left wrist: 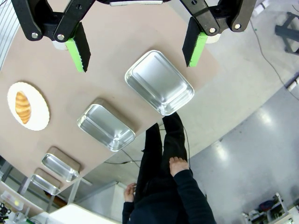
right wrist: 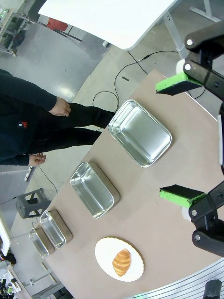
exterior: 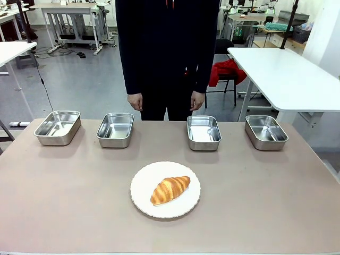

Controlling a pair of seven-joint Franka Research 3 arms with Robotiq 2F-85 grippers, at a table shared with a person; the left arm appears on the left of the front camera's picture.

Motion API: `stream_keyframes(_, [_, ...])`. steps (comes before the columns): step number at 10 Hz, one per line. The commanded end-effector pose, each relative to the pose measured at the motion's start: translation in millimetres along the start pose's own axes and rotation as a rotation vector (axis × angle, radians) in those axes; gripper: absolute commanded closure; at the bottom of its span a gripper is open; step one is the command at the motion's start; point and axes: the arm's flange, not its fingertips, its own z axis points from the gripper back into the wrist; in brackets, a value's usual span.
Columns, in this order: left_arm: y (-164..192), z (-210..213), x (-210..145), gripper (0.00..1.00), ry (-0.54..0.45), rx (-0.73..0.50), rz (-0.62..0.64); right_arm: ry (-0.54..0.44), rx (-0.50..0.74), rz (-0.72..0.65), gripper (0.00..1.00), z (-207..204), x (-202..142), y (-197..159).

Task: Place the bread in the container.
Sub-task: Place the Butter Roll into the Airtight Container indicated by the human.

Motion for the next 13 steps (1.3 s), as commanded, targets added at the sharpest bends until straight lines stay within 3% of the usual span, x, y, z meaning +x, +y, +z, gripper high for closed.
stream_keyframes(1, [0.1, 1.5, -0.9, 0.00, -0.005, -0.002, -0.009, -0.009, 0.001, 0.006, 0.00, -1.0, 1.1, -0.8])
stream_keyframes(13, [0.1, 1.5, -0.9, 0.00, -0.005, -0.002, -0.009, -0.009, 0.001, 0.006, 0.00, -1.0, 1.1, -0.8])
